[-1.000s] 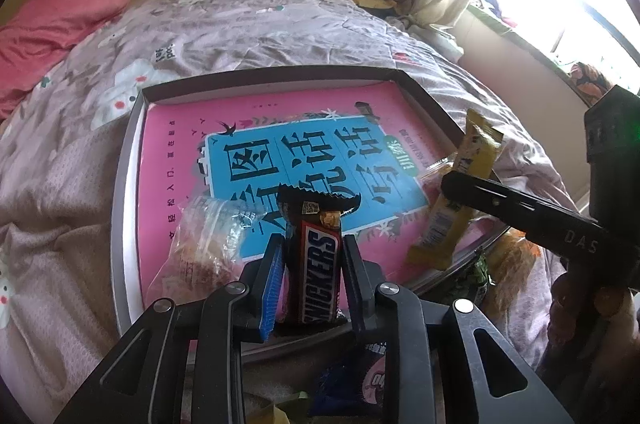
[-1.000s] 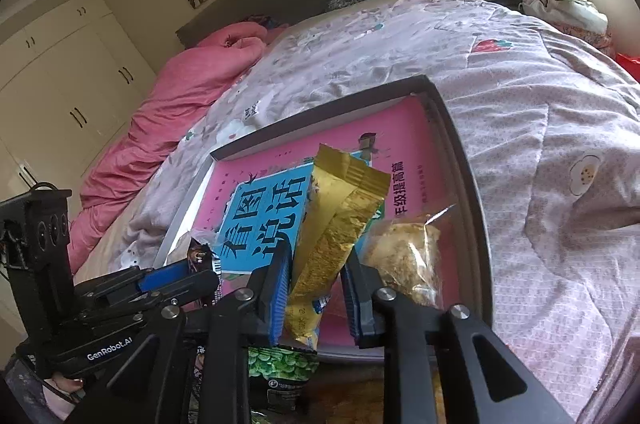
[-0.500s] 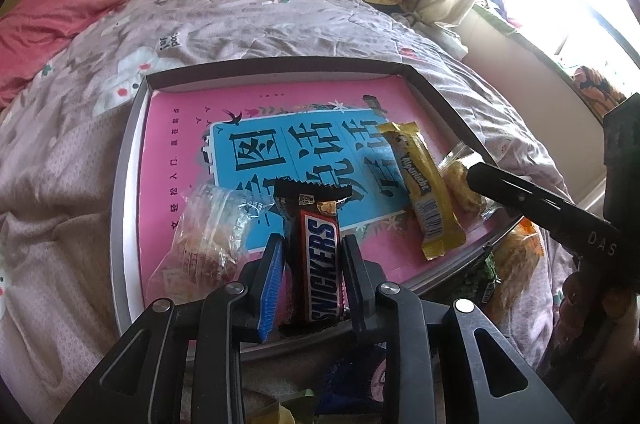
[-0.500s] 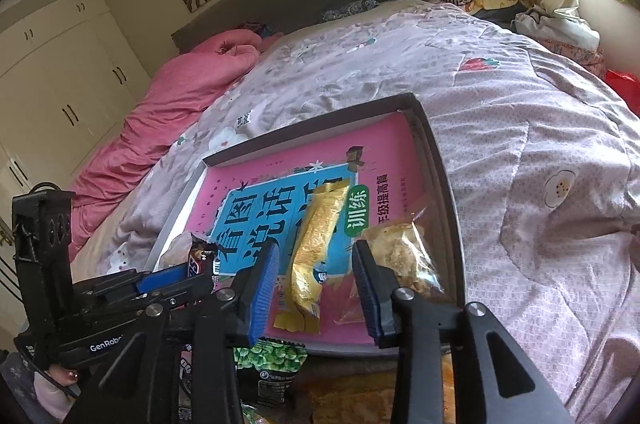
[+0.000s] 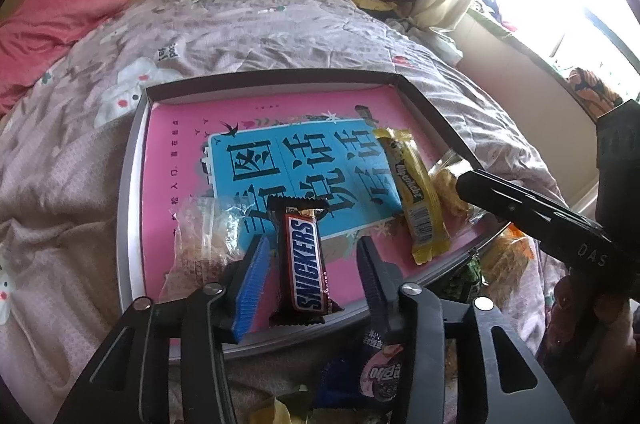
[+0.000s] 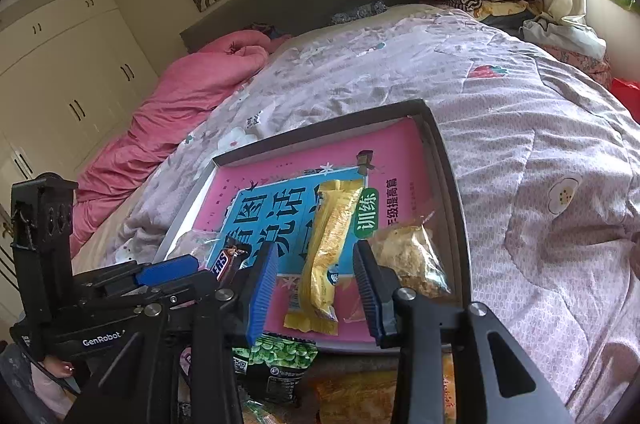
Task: Organize snacks
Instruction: 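Open both grippers to drop the Snickers and yellow snack on the tray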
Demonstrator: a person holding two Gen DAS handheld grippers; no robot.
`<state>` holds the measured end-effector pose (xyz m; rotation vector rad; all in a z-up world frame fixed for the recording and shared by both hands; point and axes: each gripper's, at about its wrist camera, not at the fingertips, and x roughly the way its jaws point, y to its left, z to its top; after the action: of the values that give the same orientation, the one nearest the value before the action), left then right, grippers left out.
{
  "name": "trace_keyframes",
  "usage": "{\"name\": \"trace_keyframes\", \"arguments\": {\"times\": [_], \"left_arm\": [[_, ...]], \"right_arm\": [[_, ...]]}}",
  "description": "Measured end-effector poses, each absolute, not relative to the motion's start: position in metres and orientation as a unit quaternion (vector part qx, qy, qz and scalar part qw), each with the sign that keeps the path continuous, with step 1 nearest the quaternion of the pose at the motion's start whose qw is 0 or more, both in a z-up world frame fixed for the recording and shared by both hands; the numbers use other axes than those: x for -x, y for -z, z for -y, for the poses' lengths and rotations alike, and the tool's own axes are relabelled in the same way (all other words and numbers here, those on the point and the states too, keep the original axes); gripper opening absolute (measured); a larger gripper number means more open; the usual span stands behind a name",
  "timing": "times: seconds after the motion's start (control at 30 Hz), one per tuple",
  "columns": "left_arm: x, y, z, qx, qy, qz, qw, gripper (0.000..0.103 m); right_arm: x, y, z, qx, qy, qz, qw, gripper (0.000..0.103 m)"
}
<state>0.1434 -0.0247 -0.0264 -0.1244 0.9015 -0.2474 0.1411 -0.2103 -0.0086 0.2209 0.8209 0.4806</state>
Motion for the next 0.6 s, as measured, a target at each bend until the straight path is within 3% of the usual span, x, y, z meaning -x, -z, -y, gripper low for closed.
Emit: {"name": "trace_keyframes", "arguments": {"times": [0.6], "left_arm": [[-0.132,0.001,0.004,0.080,0.101,-0.409,0.904,0.067]], "right_arm": [[-0.135,-0.002,0.210,-0.112,-0.253,-0.375,0.885,0.053]]}}
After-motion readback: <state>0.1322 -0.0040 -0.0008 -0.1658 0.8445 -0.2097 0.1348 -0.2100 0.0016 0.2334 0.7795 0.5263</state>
